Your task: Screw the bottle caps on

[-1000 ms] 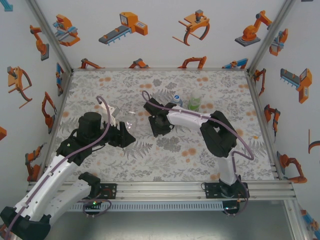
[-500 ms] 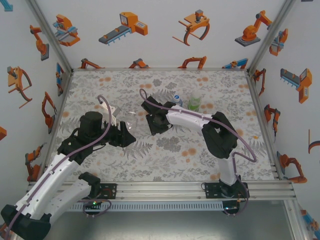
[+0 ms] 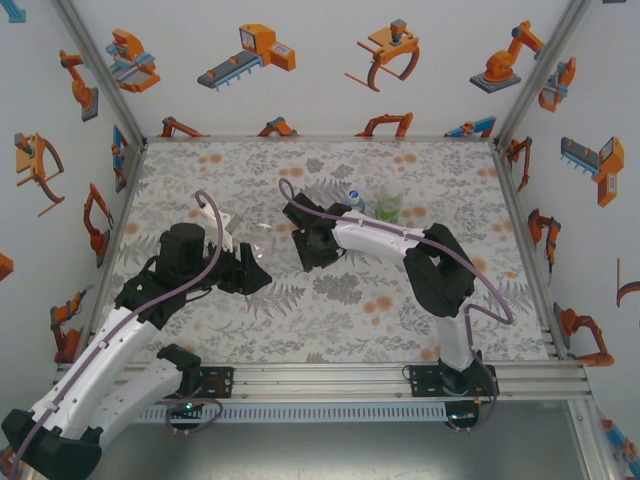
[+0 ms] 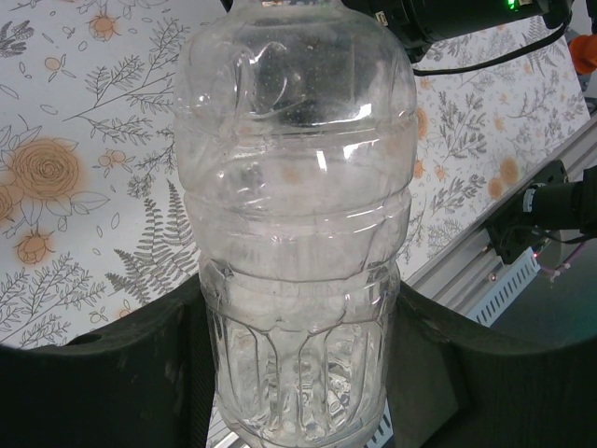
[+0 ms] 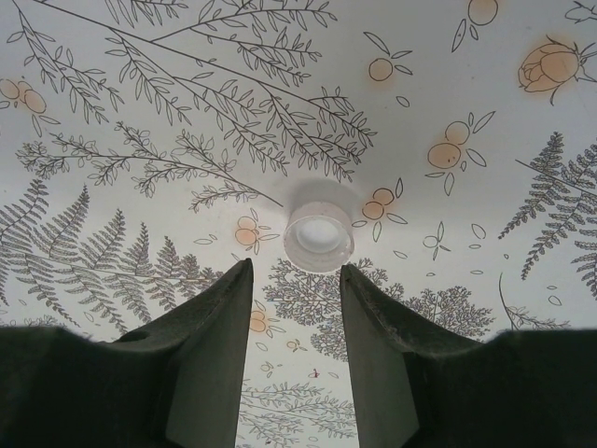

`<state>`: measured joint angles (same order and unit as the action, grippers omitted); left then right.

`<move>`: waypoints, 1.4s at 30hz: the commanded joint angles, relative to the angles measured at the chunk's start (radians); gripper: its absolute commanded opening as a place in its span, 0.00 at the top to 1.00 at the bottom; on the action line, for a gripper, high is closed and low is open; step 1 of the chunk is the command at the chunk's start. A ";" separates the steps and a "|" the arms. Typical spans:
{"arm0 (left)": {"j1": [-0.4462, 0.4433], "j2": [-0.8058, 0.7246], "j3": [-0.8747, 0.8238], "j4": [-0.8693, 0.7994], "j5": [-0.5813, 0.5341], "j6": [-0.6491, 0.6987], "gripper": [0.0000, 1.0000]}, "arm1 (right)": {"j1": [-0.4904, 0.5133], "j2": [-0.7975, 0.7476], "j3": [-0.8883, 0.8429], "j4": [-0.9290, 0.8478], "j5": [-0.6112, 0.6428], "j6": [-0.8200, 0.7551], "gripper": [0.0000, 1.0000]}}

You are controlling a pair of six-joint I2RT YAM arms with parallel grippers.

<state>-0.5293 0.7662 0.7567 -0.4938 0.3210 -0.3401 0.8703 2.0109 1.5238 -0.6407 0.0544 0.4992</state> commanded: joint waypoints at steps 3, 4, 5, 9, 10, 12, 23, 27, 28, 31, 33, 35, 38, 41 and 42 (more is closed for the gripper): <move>0.002 -0.011 -0.011 0.008 -0.001 -0.017 0.96 | 0.005 0.024 0.027 -0.022 0.009 -0.013 0.58; 0.002 -0.012 -0.011 0.008 -0.003 -0.017 0.96 | 0.005 0.026 0.028 -0.020 0.007 -0.016 0.58; 0.002 -0.012 -0.011 0.006 -0.002 -0.017 0.96 | 0.005 0.028 0.029 -0.022 0.006 -0.016 0.58; 0.003 -0.012 -0.011 0.006 -0.005 -0.017 0.96 | 0.005 0.033 0.030 -0.022 0.001 -0.015 0.58; 0.002 -0.012 -0.011 0.005 -0.004 -0.017 0.96 | 0.005 0.035 0.030 -0.022 0.001 -0.016 0.58; 0.002 -0.013 -0.011 0.005 -0.004 -0.017 0.96 | 0.004 0.038 0.029 -0.022 0.000 -0.017 0.58; 0.002 -0.007 -0.013 0.005 -0.007 -0.015 0.96 | 0.004 0.062 0.029 -0.026 -0.022 -0.021 0.57; 0.002 -0.007 -0.014 0.002 -0.008 -0.016 0.96 | 0.004 0.071 0.024 -0.024 -0.029 -0.021 0.57; 0.002 -0.008 -0.014 0.003 -0.010 -0.015 0.96 | 0.005 0.073 0.024 -0.024 -0.030 -0.021 0.57; 0.002 -0.006 -0.014 0.006 -0.009 -0.016 0.96 | 0.004 0.077 0.021 -0.019 -0.037 -0.019 0.59; 0.002 -0.005 -0.014 0.008 -0.008 -0.016 0.96 | 0.005 0.079 0.018 -0.017 -0.043 -0.019 0.61; 0.002 0.000 -0.012 0.008 -0.007 -0.015 0.96 | 0.003 0.080 0.016 -0.018 -0.048 -0.019 0.62; 0.003 0.004 -0.013 0.012 -0.004 -0.016 0.96 | 0.003 0.070 0.018 -0.027 -0.044 -0.021 0.62; 0.002 0.013 -0.014 0.021 -0.003 -0.016 0.96 | 0.004 0.045 0.018 -0.045 -0.035 -0.027 0.62; 0.003 0.018 -0.013 0.024 -0.001 -0.016 0.96 | 0.003 0.035 0.020 -0.052 -0.032 -0.029 0.61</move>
<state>-0.5293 0.7753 0.7486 -0.4927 0.3134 -0.3447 0.8703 2.0720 1.5291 -0.6479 0.0162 0.4919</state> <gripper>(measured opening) 0.568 0.382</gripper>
